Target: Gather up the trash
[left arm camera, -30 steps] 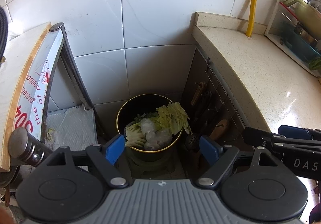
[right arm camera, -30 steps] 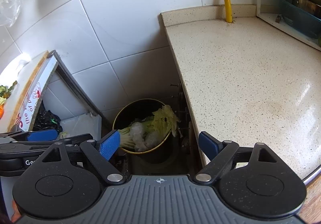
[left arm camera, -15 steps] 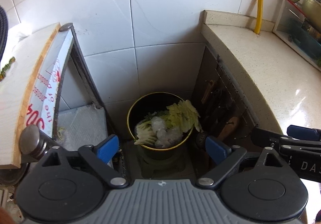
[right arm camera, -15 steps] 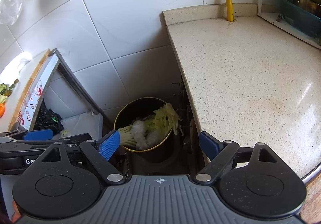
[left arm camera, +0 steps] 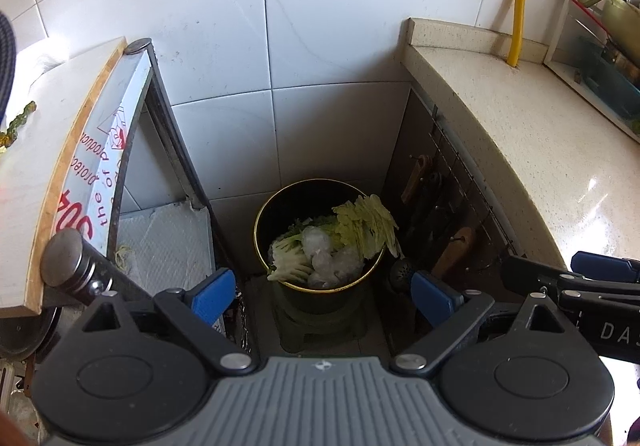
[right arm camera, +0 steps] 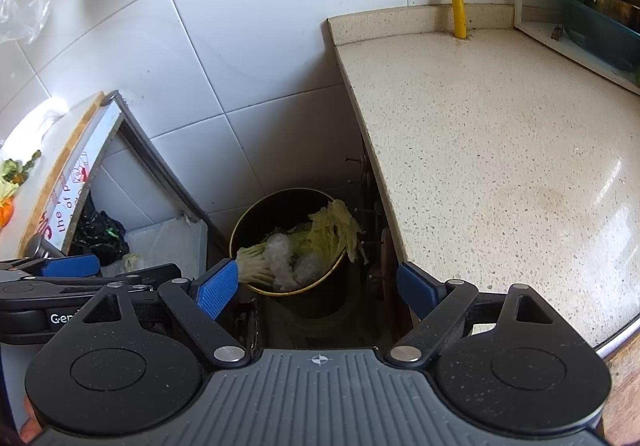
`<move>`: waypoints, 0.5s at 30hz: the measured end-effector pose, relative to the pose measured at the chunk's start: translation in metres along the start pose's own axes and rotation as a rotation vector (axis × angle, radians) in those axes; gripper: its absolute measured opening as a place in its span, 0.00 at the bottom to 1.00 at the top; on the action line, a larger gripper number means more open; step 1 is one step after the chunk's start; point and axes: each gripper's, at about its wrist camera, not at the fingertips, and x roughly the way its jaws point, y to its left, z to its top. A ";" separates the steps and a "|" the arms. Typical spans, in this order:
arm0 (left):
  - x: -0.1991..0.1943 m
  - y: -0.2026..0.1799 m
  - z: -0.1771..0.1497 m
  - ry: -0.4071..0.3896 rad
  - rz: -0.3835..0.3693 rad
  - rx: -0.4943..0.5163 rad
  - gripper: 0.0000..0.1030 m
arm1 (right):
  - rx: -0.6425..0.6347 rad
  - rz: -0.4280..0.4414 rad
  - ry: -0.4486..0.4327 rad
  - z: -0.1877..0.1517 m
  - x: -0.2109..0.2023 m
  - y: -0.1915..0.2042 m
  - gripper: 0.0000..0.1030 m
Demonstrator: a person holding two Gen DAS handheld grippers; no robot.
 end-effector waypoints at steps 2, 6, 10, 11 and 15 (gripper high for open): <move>-0.001 -0.001 -0.002 -0.001 0.005 0.000 0.91 | 0.001 0.001 0.002 -0.001 0.000 0.000 0.88; -0.003 -0.003 -0.005 -0.006 0.021 0.011 0.91 | 0.000 0.002 0.007 -0.003 -0.001 0.000 0.88; -0.005 -0.003 -0.007 -0.003 0.022 0.007 0.91 | -0.001 0.003 0.011 -0.005 -0.002 0.000 0.88; -0.005 -0.003 -0.008 -0.003 0.023 0.007 0.91 | -0.002 0.002 0.010 -0.006 -0.003 0.000 0.88; -0.006 -0.003 -0.010 0.000 0.025 0.009 0.91 | -0.003 0.003 0.014 -0.008 -0.004 0.000 0.88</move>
